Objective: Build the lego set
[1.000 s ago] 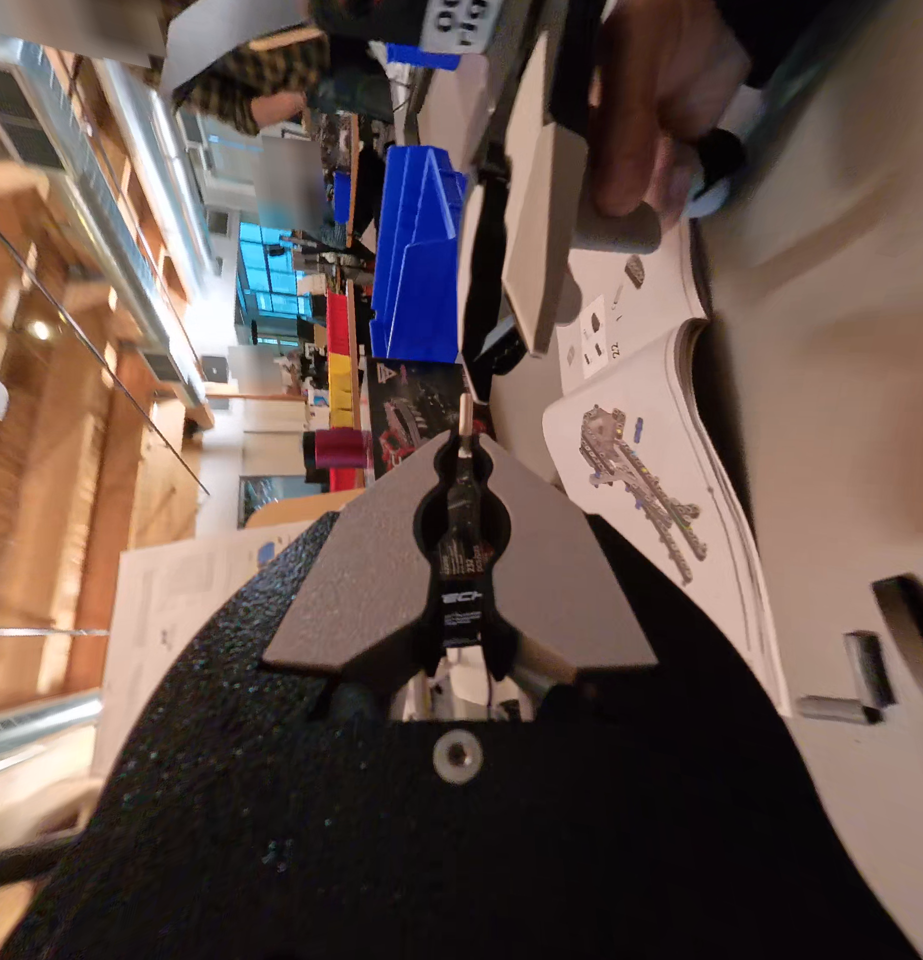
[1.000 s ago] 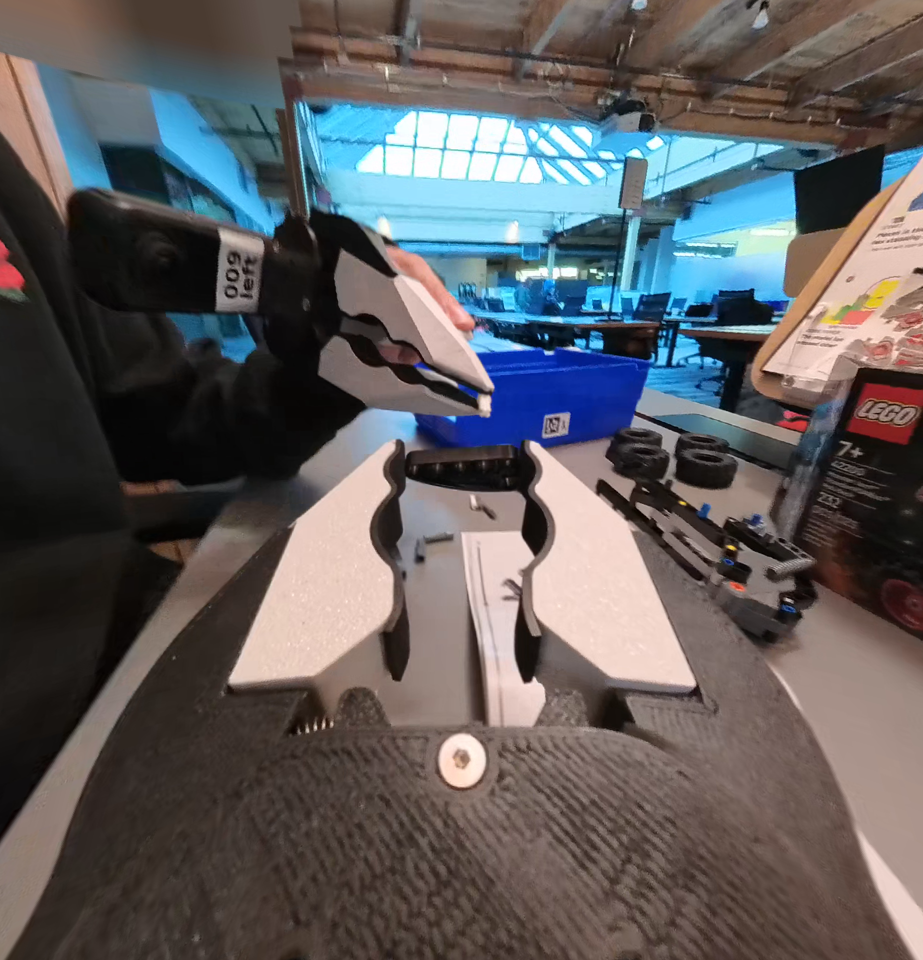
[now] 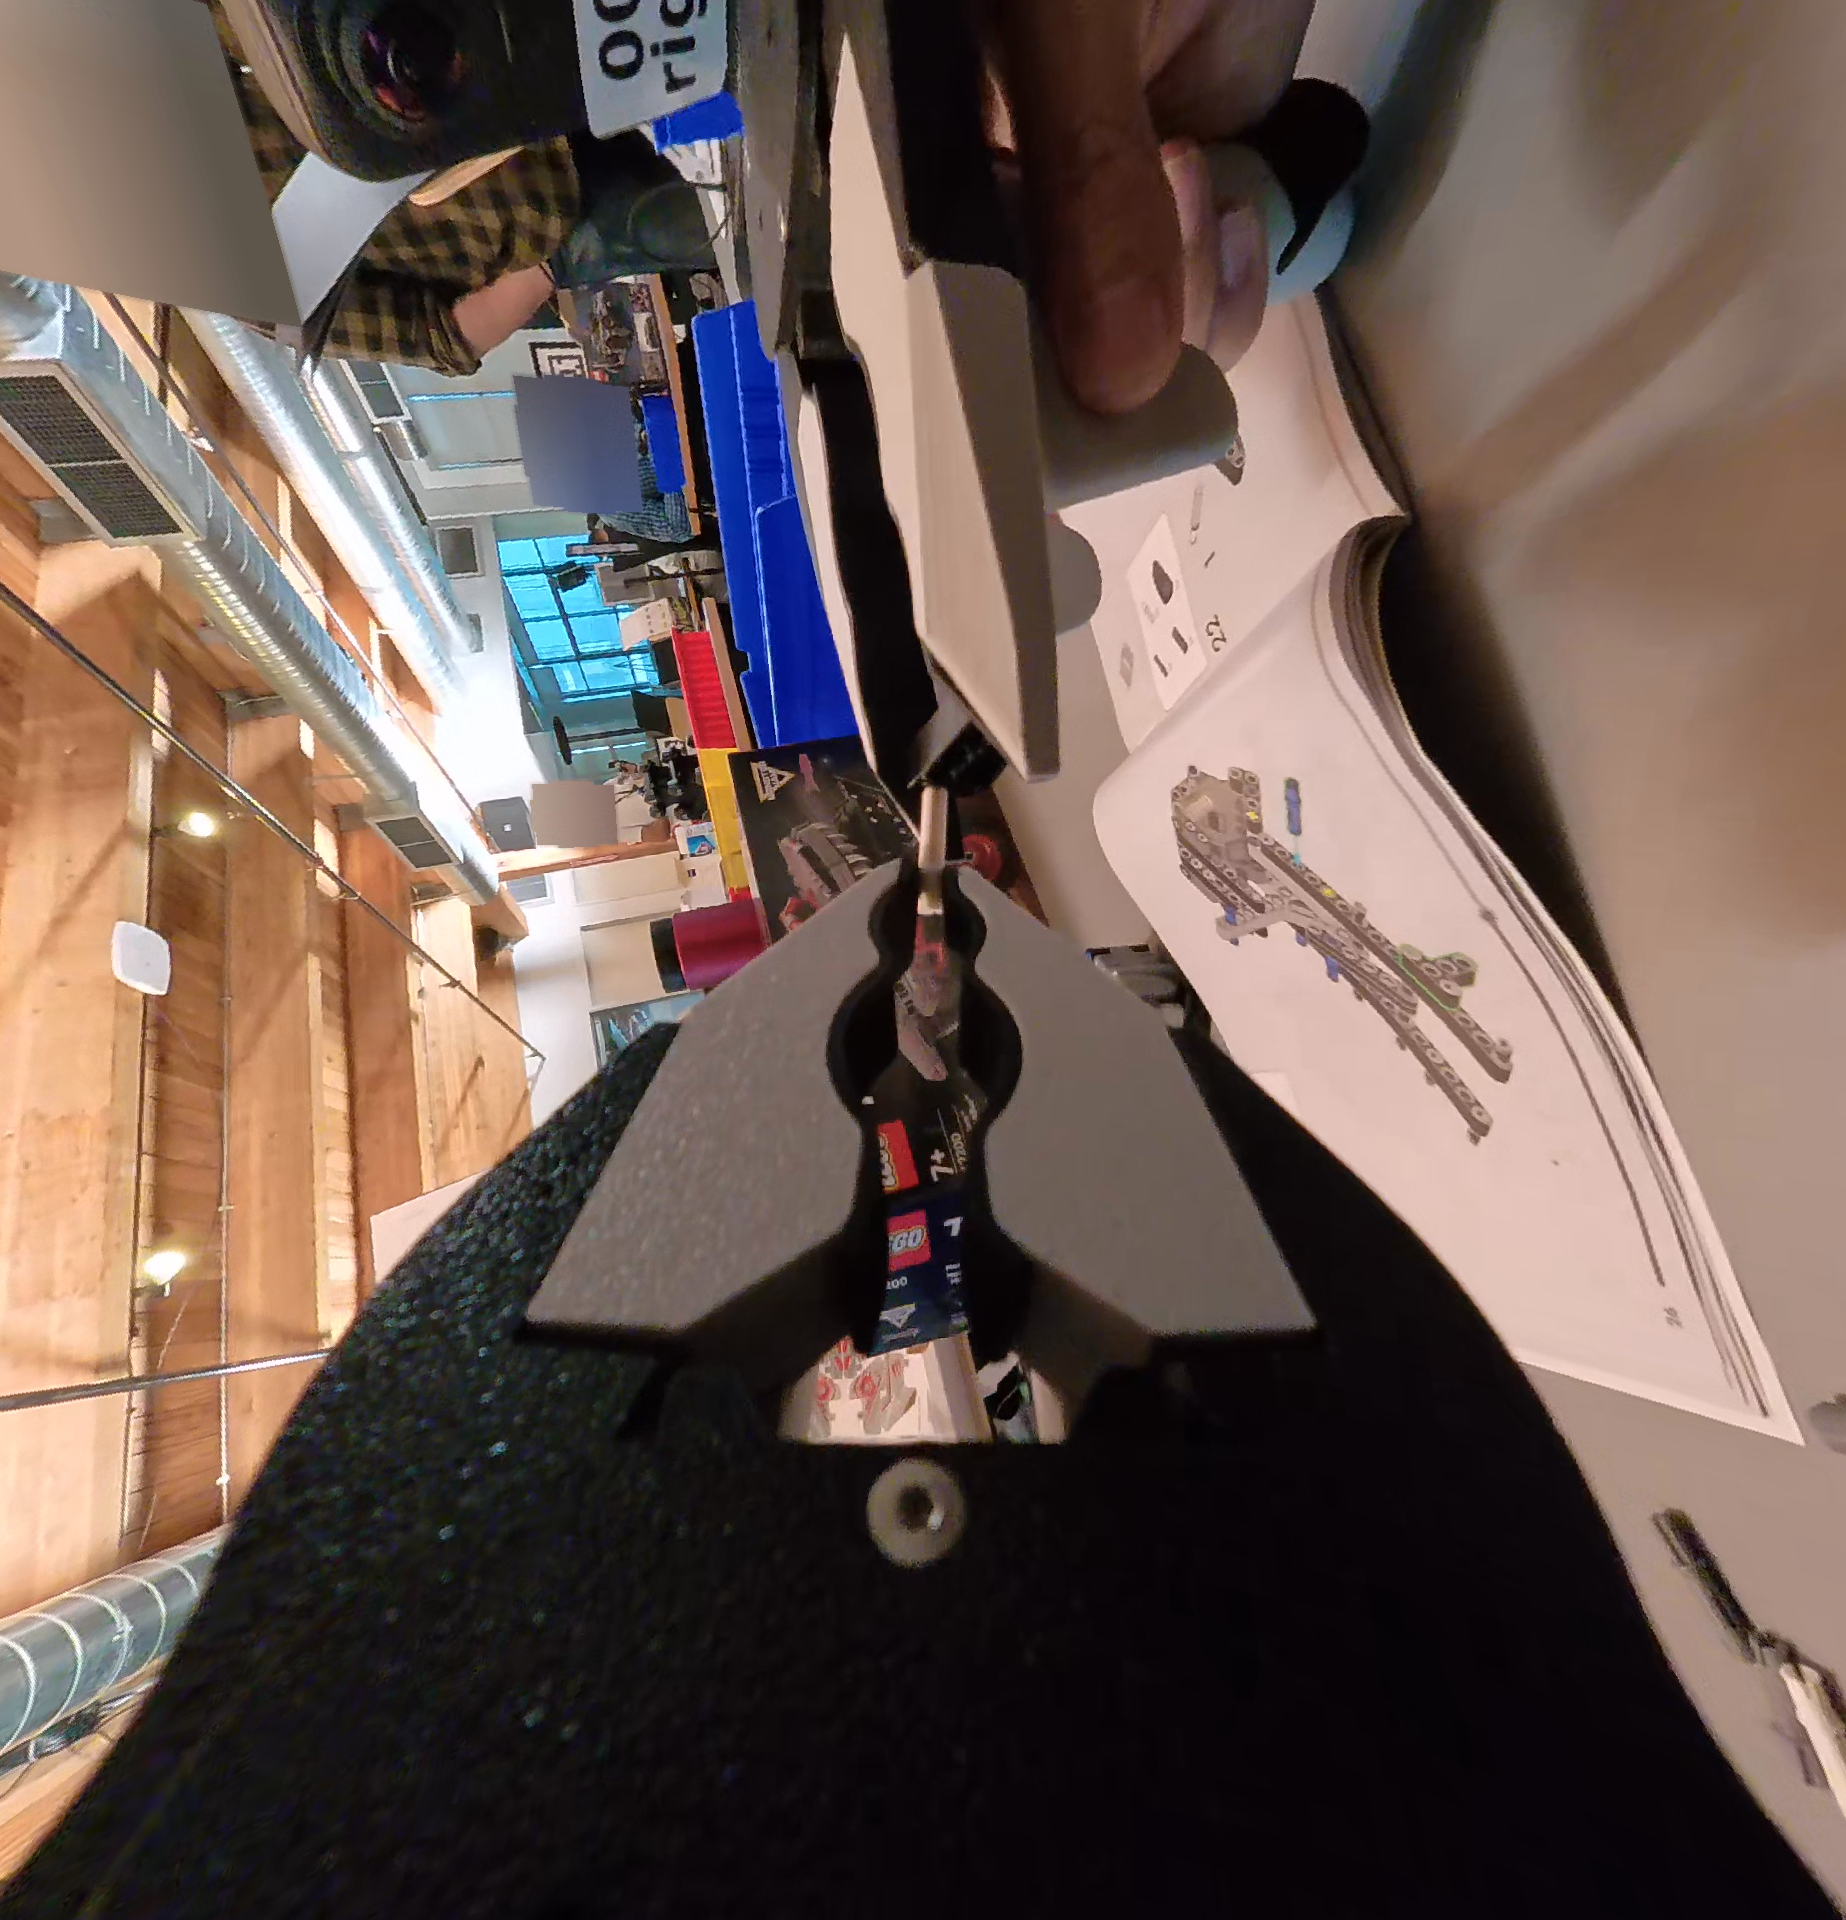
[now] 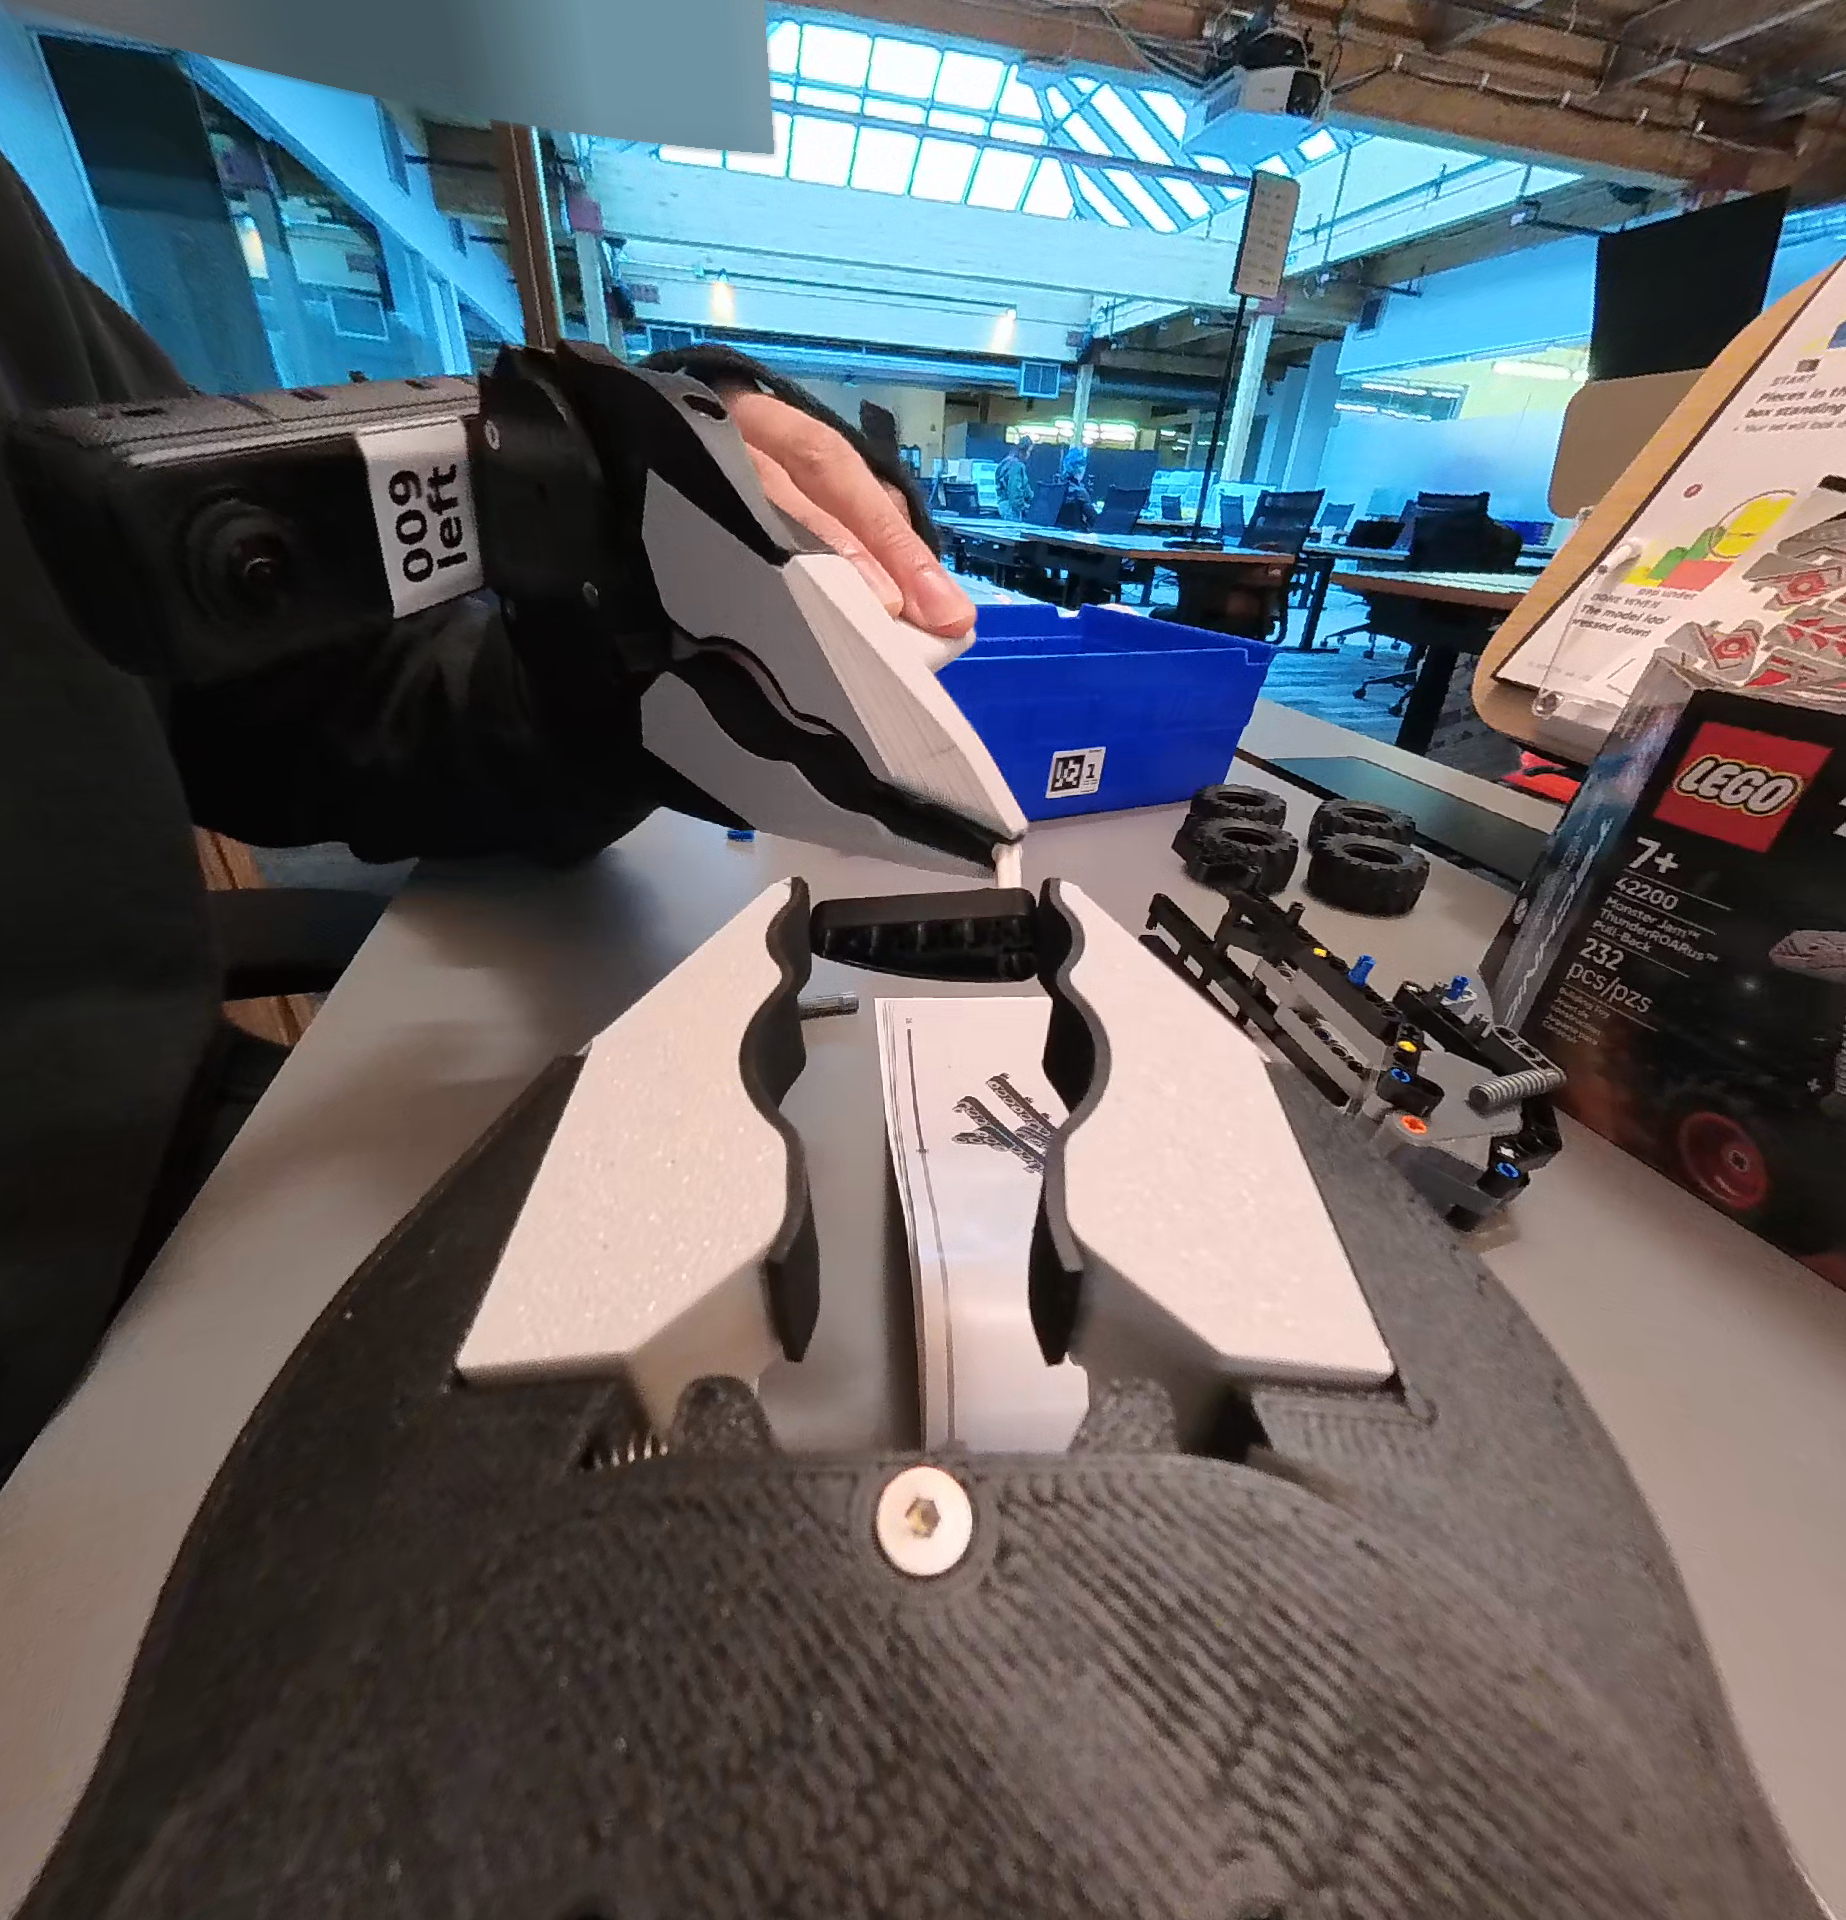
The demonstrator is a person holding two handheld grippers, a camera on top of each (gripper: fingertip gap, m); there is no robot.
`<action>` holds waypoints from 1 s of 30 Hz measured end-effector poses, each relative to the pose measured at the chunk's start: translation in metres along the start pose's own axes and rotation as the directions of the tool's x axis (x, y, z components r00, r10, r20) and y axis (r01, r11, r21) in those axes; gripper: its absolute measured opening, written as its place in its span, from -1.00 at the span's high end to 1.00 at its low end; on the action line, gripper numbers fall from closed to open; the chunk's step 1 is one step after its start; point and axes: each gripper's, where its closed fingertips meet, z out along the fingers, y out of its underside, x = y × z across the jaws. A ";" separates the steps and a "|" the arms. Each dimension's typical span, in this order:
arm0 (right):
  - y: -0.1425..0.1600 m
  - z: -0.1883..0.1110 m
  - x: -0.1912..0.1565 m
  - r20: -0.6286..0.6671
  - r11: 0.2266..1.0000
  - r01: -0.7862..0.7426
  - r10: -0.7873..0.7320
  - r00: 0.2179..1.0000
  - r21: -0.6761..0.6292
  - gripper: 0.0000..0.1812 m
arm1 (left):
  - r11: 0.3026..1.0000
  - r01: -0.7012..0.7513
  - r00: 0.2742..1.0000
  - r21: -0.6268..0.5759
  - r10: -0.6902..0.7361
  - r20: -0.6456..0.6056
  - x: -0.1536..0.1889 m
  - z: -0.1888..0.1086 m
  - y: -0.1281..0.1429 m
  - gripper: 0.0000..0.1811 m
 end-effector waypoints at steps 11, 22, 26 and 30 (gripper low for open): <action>0.000 0.000 -0.001 0.015 1.000 -0.026 0.026 1.000 0.004 0.53 | 0.999 -0.035 0.999 -0.034 0.036 0.026 -0.003 0.001 0.000 0.98; -0.005 -0.002 -0.003 0.057 0.995 -0.097 0.094 0.994 0.039 0.53 | 0.982 -0.173 0.980 -0.072 0.179 0.090 -0.009 0.000 -0.002 0.98; -0.008 -0.002 -0.006 0.087 0.990 -0.128 0.123 0.989 0.057 0.53 | 0.978 -0.197 0.972 -0.064 0.204 0.119 -0.013 -0.001 -0.004 0.98; -0.009 -0.003 -0.009 0.121 0.986 -0.158 0.149 0.981 0.061 0.54 | 0.967 -0.251 0.958 -0.054 0.256 0.132 -0.013 -0.002 -0.005 0.98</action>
